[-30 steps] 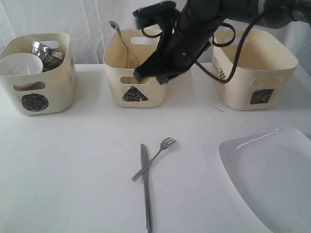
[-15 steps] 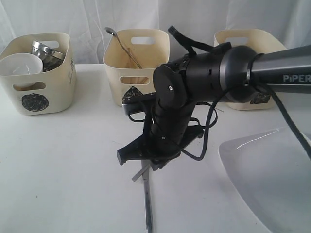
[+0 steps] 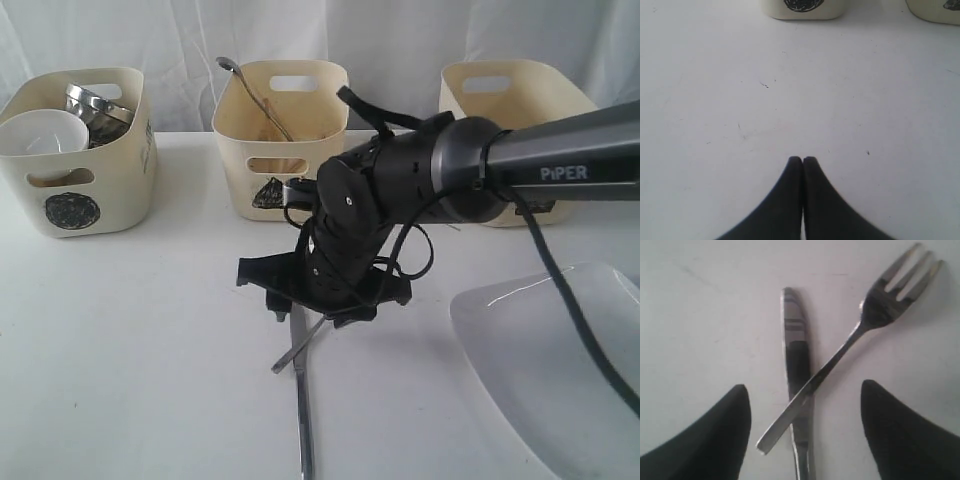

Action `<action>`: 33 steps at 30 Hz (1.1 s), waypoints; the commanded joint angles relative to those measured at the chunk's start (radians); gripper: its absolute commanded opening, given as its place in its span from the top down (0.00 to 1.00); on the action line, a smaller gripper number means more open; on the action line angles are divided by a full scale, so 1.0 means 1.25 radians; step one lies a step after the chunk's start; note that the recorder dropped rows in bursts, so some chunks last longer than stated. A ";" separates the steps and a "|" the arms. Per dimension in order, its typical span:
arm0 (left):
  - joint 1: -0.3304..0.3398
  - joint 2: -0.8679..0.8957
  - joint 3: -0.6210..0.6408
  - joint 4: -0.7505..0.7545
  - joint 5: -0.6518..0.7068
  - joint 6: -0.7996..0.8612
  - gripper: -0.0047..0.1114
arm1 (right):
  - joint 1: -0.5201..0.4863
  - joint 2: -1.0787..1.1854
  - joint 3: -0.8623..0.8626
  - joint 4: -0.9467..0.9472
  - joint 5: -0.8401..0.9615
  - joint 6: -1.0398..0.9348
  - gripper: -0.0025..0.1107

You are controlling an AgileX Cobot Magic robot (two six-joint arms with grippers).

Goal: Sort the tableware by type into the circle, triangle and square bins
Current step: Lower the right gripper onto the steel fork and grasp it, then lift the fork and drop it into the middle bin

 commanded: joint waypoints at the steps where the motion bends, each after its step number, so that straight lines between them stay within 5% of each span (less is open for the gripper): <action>1: -0.001 -0.003 0.003 -0.008 0.025 0.002 0.96 | -0.009 0.025 -0.002 -0.013 -0.006 0.049 0.47; 16: -0.001 -0.003 0.003 -0.008 0.025 0.002 0.96 | -0.058 0.089 -0.020 -0.068 -0.077 0.164 0.49; 28: -0.001 -0.003 0.003 -0.008 0.025 0.002 0.96 | -0.058 0.098 -0.020 -0.162 -0.075 0.163 0.87; 33: -0.001 -0.003 0.003 -0.008 0.025 0.002 0.96 | -0.058 0.098 -0.020 -0.162 -0.083 0.163 0.95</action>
